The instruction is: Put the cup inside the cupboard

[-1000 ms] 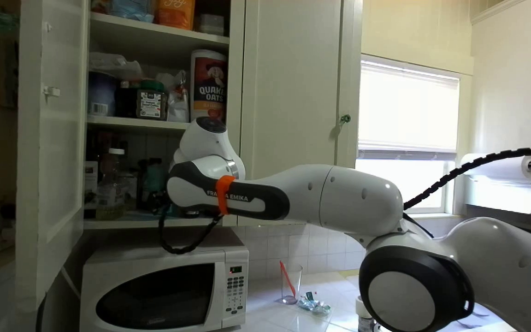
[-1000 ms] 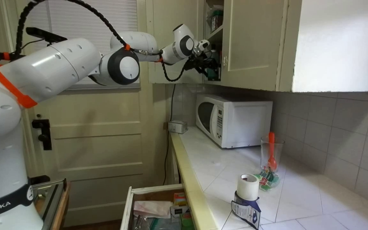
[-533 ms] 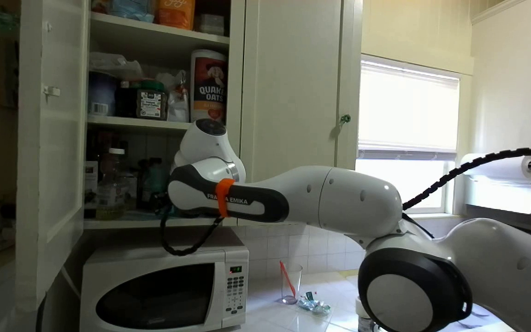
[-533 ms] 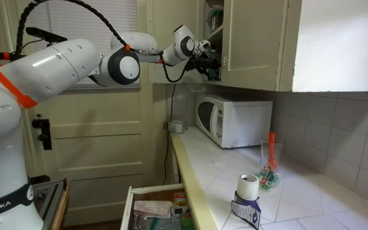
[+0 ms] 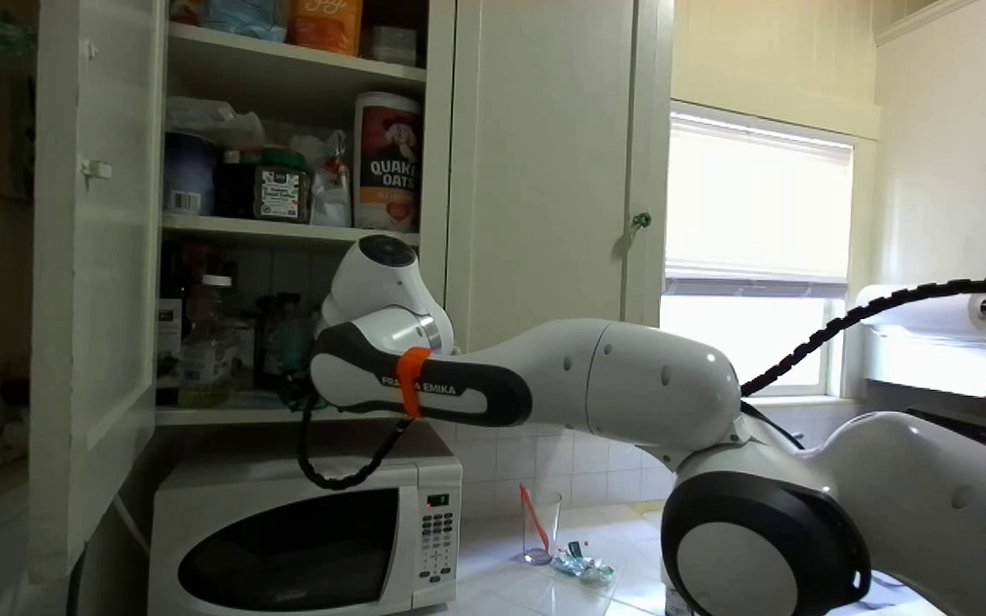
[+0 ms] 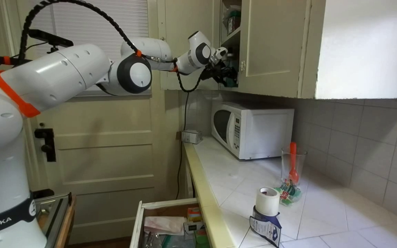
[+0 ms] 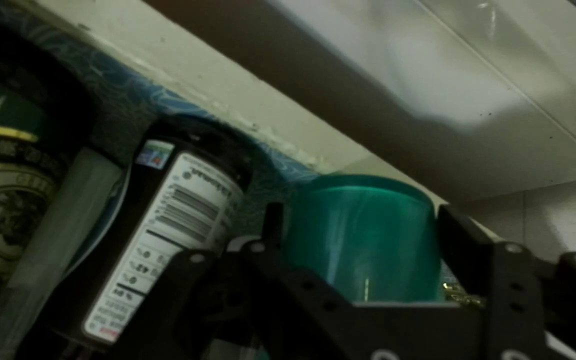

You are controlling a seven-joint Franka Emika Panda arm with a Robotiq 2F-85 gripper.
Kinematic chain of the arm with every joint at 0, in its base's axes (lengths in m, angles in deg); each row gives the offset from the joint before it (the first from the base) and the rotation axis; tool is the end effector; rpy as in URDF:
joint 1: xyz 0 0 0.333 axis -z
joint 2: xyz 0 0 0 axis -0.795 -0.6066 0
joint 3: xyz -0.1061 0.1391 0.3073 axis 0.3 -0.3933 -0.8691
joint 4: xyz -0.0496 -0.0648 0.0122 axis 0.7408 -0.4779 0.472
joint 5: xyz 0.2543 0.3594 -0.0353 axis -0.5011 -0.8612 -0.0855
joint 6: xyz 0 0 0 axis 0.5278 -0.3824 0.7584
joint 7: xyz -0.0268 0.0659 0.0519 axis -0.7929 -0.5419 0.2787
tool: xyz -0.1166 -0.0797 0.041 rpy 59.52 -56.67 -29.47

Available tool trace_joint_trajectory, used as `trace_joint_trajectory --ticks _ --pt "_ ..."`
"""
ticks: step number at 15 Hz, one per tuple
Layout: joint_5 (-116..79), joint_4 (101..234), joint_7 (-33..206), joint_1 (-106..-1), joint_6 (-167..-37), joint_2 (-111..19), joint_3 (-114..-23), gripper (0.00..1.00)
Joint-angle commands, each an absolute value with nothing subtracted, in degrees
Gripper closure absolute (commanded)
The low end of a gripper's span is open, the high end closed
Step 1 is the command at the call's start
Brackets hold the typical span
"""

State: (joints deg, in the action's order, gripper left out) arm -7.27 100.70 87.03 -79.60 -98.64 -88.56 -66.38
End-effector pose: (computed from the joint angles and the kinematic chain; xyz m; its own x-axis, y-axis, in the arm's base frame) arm 0.8553 0.3825 0.5335 0.5687 0.3996 0.7189 0.3077 -0.9140 0.2646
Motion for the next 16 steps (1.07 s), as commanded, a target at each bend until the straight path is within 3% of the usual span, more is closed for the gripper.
trace_joint_trajectory --ticks 1,16 --pt "-7.89 100.79 85.17 -79.57 -98.18 -88.77 -67.75 0.49" --pt "-7.25 100.56 77.37 -79.55 -103.74 -88.99 -68.78 0.49"
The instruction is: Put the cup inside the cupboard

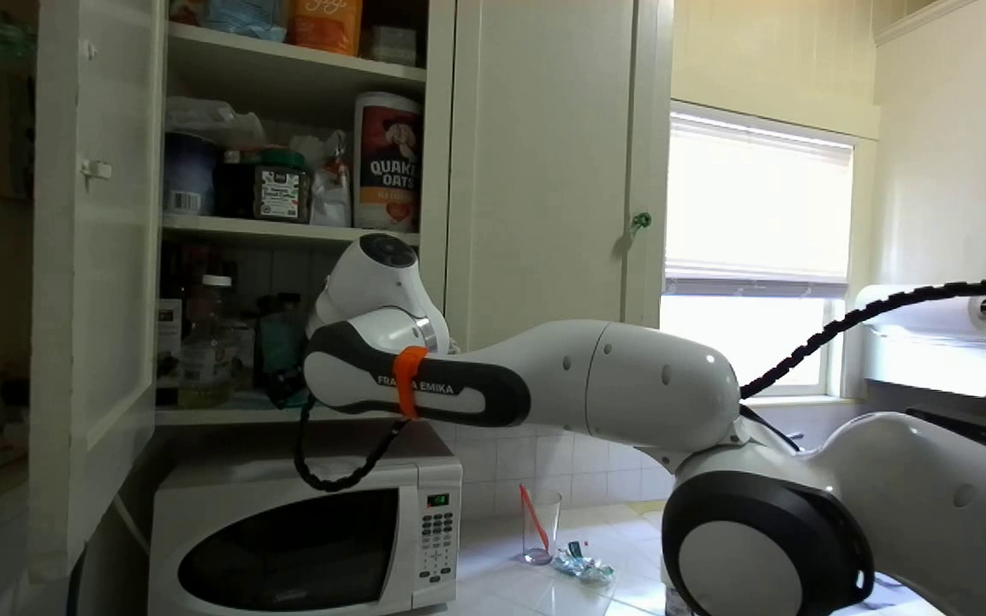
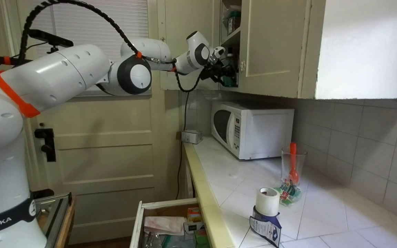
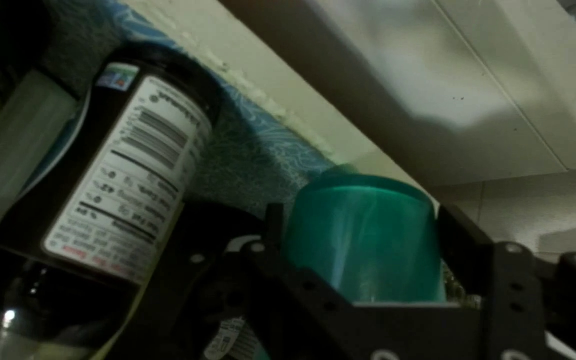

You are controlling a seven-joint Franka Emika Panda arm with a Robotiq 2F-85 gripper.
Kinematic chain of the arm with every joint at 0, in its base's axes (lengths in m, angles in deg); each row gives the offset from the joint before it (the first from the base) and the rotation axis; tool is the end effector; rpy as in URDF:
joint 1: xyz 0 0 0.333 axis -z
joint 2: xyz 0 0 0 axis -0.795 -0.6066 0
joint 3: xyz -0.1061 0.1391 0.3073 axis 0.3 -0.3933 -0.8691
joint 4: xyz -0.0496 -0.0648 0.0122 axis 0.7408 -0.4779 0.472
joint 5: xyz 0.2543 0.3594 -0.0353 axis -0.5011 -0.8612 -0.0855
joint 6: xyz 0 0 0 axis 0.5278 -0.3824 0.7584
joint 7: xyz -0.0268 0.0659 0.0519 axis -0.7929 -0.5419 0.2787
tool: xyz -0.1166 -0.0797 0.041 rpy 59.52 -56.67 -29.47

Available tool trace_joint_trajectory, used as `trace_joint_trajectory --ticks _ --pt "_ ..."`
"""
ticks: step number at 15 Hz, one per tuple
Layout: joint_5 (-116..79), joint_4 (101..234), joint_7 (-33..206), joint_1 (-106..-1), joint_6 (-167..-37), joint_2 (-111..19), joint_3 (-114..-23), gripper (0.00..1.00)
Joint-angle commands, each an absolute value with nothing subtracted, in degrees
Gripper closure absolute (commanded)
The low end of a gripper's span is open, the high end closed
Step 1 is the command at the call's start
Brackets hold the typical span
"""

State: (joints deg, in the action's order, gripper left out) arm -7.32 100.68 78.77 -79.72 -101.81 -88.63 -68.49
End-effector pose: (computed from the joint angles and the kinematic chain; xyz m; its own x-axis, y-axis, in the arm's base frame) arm 0.8506 0.3983 0.5401 0.4757 0.5119 0.7153 0.4074 -0.8489 0.3366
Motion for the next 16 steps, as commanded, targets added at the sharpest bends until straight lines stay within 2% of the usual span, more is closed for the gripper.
trace_joint_trajectory --ticks 1,11,12,14,15,16 --pt "-7.24 100.54 77.41 -79.49 -104.05 -89.01 -68.69 0.49" --pt "-7.29 100.66 77.79 -78.93 -103.13 -88.86 -68.24 0.49" --pt "-7.30 100.63 77.79 -78.92 -103.11 -88.90 -68.25 0.24" --pt "-7.30 100.64 77.79 -78.94 -103.11 -88.89 -68.26 0.24" --pt "-6.88 100.62 78.33 -79.17 -103.11 -89.05 -67.79 0.49" --pt "-7.11 100.55 78.54 -79.13 -103.54 -89.35 -67.98 0.49"
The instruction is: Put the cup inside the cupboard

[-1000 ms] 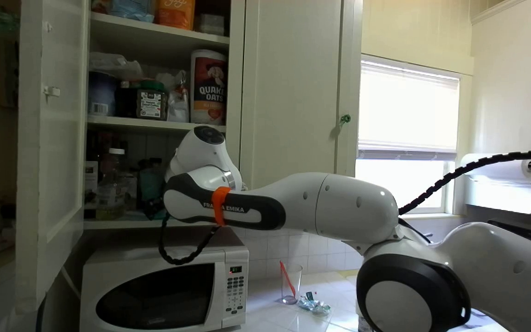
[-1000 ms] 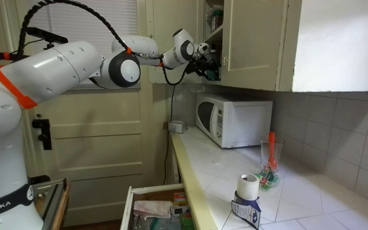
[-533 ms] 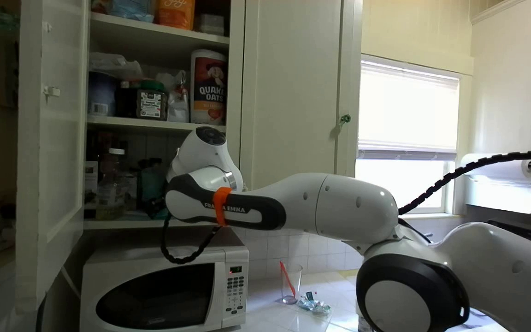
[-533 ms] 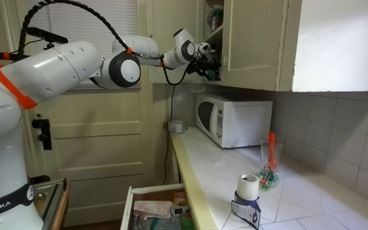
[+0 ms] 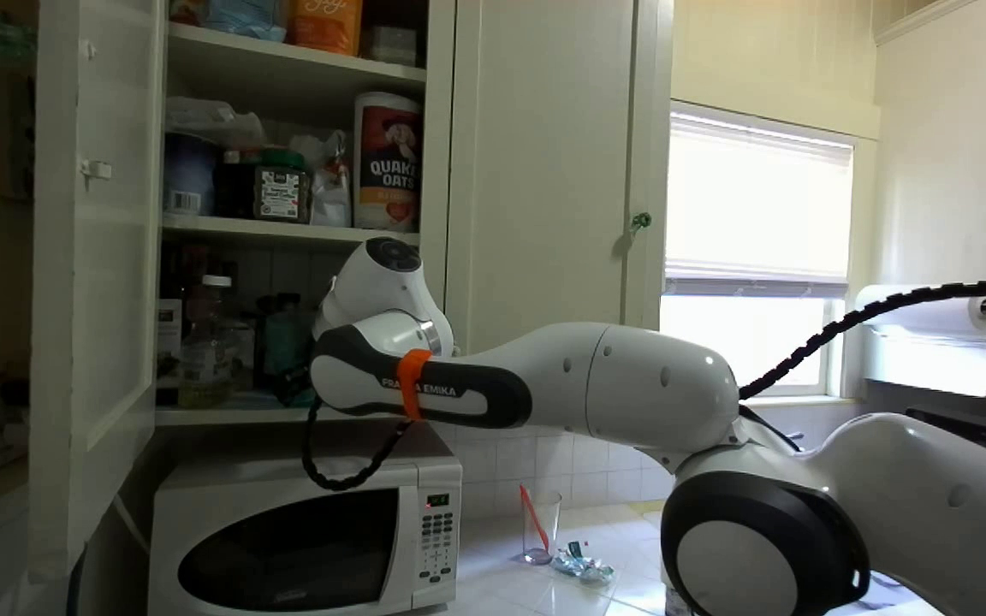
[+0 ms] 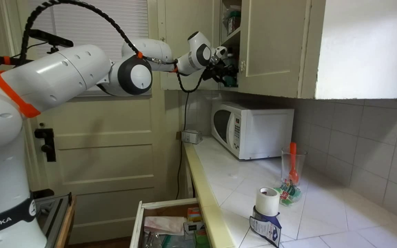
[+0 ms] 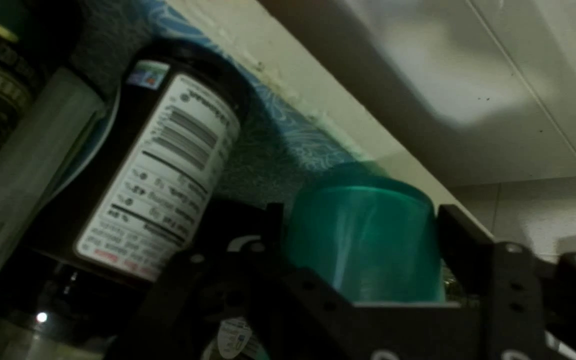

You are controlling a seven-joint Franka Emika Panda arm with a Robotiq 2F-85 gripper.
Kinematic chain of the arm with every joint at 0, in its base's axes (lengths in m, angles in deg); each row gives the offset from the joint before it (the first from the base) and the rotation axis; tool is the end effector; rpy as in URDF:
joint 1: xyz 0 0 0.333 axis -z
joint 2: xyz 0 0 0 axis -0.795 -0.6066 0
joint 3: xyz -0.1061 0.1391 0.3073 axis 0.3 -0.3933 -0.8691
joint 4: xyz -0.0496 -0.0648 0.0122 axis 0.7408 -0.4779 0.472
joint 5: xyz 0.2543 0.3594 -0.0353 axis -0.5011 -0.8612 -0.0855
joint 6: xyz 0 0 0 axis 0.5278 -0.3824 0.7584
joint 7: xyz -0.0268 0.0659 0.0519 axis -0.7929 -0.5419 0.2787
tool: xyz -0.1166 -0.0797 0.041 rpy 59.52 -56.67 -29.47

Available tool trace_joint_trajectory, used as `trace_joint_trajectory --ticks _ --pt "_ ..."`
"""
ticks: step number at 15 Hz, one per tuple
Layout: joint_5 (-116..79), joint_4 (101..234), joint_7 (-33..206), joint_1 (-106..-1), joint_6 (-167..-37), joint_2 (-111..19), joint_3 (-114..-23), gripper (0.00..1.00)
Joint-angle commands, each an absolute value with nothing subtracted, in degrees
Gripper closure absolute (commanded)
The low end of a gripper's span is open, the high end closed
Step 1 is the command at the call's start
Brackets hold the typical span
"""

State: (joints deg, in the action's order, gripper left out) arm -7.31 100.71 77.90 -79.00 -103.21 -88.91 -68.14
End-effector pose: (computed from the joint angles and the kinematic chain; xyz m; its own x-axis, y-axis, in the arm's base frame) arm 0.8573 0.3877 0.5393 0.4603 0.5195 0.7199 0.4009 -0.8452 0.3536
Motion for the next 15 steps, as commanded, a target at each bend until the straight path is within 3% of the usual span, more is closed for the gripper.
trace_joint_trajectory --ticks 1,15 --pt "-7.23 100.34 79.19 -79.10 -104.04 -89.67 -67.98 0.49" --pt "-6.61 100.17 85.25 -80.11 -111.05 -90.84 -65.96 0.49"
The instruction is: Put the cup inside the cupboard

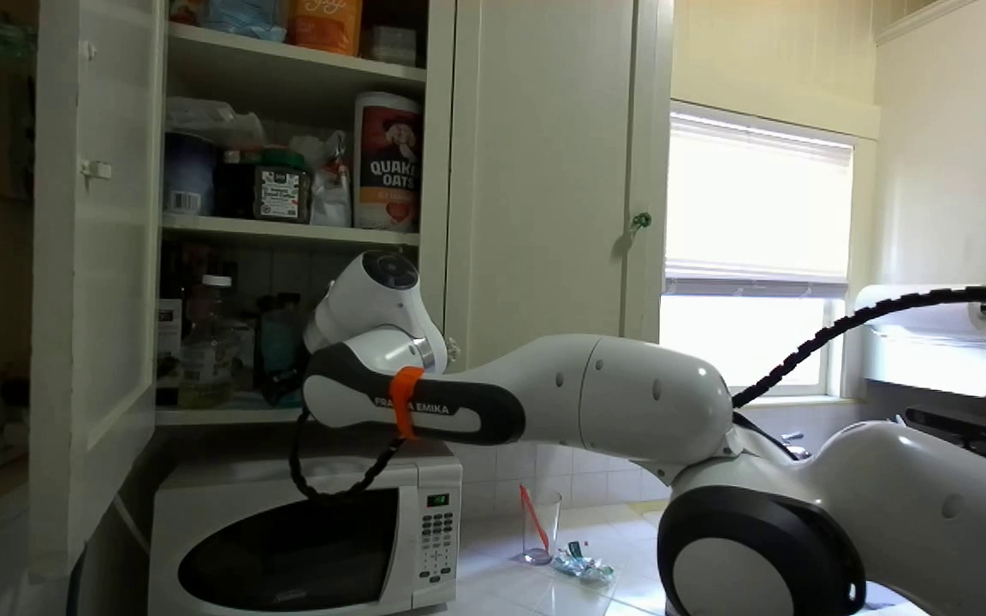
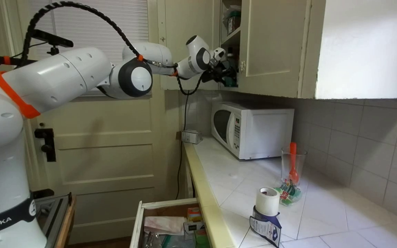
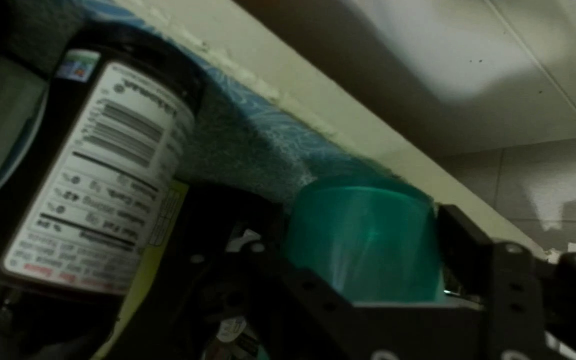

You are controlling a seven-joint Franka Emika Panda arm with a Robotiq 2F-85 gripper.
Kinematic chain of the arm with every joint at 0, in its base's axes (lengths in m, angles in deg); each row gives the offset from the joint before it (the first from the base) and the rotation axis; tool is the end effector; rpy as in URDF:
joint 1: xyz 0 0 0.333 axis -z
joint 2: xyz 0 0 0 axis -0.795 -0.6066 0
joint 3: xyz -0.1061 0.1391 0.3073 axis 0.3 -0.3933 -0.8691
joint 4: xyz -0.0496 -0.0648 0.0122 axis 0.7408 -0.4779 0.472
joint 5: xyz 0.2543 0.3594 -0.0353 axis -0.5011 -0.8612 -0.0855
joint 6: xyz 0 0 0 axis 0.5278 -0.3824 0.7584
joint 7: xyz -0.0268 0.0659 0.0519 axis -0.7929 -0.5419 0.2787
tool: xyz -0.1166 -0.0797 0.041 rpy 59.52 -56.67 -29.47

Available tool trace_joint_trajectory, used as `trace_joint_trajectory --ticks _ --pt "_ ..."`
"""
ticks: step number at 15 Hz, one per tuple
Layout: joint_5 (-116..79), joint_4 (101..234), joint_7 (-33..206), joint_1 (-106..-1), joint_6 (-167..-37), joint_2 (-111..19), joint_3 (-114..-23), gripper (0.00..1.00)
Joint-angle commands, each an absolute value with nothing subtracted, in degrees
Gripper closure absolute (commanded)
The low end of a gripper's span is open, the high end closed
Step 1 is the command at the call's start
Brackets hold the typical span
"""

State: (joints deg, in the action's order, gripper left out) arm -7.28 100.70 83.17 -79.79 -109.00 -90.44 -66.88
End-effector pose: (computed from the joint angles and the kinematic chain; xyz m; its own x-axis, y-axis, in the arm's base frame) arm 0.8587 0.4017 0.5312 0.4234 0.4492 0.7867 0.3659 -0.8792 0.3051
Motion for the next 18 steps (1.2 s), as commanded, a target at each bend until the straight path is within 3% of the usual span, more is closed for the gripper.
trace_joint_trajectory --ticks 1,15,16,18 --pt "-6.54 100.22 85.75 -80.15 -111.53 -90.83 -65.69 0.49" --pt "-6.89 100.04 87.98 -79.87 -110.93 -91.51 -64.96 0.49" --pt "-6.95 100.04 87.80 -79.84 -110.75 -91.48 -65.06 0.13" --pt "-6.86 100.03 87.96 -79.86 -110.68 -91.49 -64.93 0.00"
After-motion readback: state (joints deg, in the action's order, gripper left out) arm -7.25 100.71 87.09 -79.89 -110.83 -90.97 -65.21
